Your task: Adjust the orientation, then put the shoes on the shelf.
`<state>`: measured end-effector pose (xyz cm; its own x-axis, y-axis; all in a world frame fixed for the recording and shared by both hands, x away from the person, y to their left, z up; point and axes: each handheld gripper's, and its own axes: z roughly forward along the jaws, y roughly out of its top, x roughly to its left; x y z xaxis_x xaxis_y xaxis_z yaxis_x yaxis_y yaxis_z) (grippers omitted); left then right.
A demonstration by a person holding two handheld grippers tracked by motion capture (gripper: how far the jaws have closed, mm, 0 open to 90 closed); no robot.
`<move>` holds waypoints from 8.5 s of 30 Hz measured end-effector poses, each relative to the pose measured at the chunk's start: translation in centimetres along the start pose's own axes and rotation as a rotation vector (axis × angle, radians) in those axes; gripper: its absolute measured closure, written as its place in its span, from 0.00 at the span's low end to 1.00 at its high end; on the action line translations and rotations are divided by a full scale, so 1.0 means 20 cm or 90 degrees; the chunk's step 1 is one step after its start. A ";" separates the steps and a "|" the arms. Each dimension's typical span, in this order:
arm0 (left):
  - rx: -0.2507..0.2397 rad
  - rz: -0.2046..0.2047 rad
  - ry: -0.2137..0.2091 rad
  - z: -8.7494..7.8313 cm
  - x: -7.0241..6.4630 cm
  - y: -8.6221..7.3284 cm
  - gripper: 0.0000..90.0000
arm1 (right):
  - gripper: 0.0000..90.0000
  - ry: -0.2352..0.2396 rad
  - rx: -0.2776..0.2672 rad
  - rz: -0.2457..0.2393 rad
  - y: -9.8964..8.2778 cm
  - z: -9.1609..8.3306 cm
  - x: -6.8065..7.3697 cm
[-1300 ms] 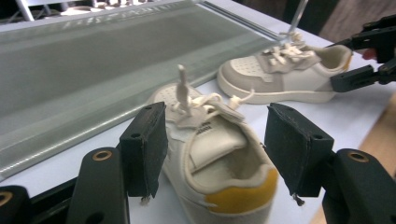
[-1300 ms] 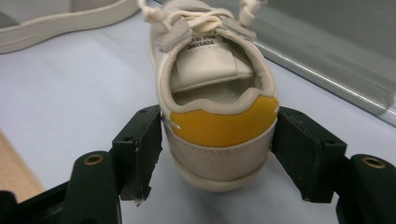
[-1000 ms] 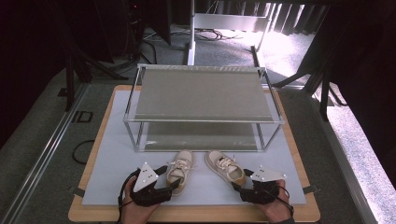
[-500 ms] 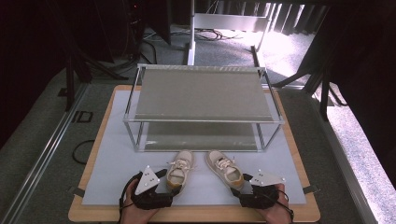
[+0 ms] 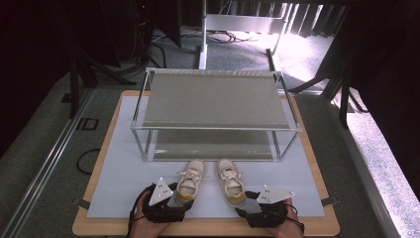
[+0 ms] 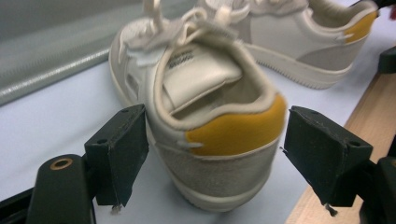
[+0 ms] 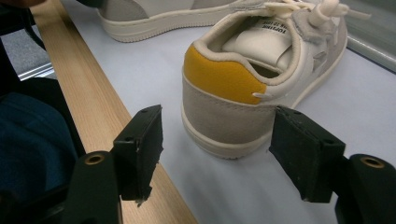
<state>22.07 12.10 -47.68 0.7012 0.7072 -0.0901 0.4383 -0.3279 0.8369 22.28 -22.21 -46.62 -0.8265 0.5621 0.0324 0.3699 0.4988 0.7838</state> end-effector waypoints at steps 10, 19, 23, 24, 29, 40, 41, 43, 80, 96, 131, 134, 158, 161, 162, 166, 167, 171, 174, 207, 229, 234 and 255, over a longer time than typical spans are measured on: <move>0.003 -0.016 -0.023 0.02 0.03 0.00 0.25 | 0.37 -0.012 -0.001 0.016 -0.03 0.00 -0.07; 0.003 -0.015 -0.052 0.06 -0.01 0.02 0.26 | 0.35 0.008 0.009 0.001 0.01 0.06 -0.07; 0.009 0.004 -0.059 0.09 -0.04 0.04 0.27 | 0.35 0.011 0.008 0.005 0.01 0.06 -0.07; 0.012 0.007 -0.055 0.10 -0.04 0.04 0.27 | 0.35 0.012 0.009 0.006 0.01 0.06 -0.07; 0.013 0.001 -0.061 0.11 -0.03 0.03 0.24 | 0.35 0.017 0.005 0.008 0.01 0.06 -0.08; 0.037 0.001 -0.071 0.15 -0.02 0.03 0.20 | 0.33 0.027 -0.001 0.010 0.01 0.08 -0.09; 0.038 0.004 -0.072 0.16 -0.02 0.03 0.20 | 0.33 0.028 -0.001 0.011 0.01 0.08 -0.09; 0.042 0.010 -0.073 0.16 -0.03 0.04 0.20 | 0.33 0.026 0.000 0.009 0.02 0.08 -0.09; 0.048 0.026 -0.097 0.17 -0.06 0.05 0.24 | 0.44 0.056 -0.010 0.006 0.04 0.12 -0.03; -0.042 -0.002 -0.051 0.01 0.02 0.16 0.36 | 0.54 -0.004 -0.066 0.080 0.16 0.03 -0.06; 0.044 -0.054 -0.020 0.21 0.03 0.23 0.59 | 0.71 -0.072 -0.009 0.188 0.22 0.14 -0.06; 0.044 -0.051 -0.019 0.21 0.03 0.23 0.60 | 0.74 -0.074 -0.023 0.194 0.22 0.14 -0.05; 0.010 -0.057 -0.012 0.20 -0.01 0.25 0.66 | 0.78 -0.077 -0.084 0.208 0.21 0.11 -0.03; 0.007 -0.055 -0.011 0.20 -0.01 0.26 0.66 | 0.78 -0.078 -0.087 0.207 0.21 0.10 -0.03; 0.006 -0.055 -0.011 0.20 -0.01 0.26 0.66 | 0.78 -0.078 -0.089 0.207 0.21 0.10 -0.03; 0.000 -0.060 -0.011 0.20 -0.01 0.28 0.66 | 0.78 -0.081 -0.097 0.211 0.21 0.09 -0.03; -0.002 -0.061 -0.012 0.20 -0.02 0.28 0.66 | 0.78 -0.083 -0.101 0.210 0.21 0.09 -0.03; -0.010 -0.067 -0.009 0.21 -0.01 0.30 0.66 | 0.78 -0.085 -0.111 0.218 0.21 0.08 -0.05; -0.021 -0.074 -0.009 0.23 -0.01 0.32 0.66 | 0.78 -0.086 -0.121 0.225 0.22 0.07 -0.07; -0.109 -0.078 0.081 0.48 0.11 0.50 0.67 | 0.78 -0.135 -0.193 0.251 0.32 0.18 -0.36; -0.153 -0.069 0.158 0.60 0.15 0.53 0.68 | 0.78 -0.135 -0.221 0.266 0.33 0.28 -0.46; -0.150 -0.080 0.147 0.63 0.15 0.52 0.68 | 0.78 -0.142 -0.224 0.263 0.32 0.28 -0.48; -0.148 -0.125 0.123 0.66 0.20 0.52 0.68 | 0.79 -0.147 -0.233 0.278 0.30 0.28 -0.52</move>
<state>36.79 3.21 -46.43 0.4875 0.8552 -0.1758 0.3987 -0.0389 0.9163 35.41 -21.32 -45.63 -0.5035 0.8119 0.2955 0.4504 -0.0453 0.8917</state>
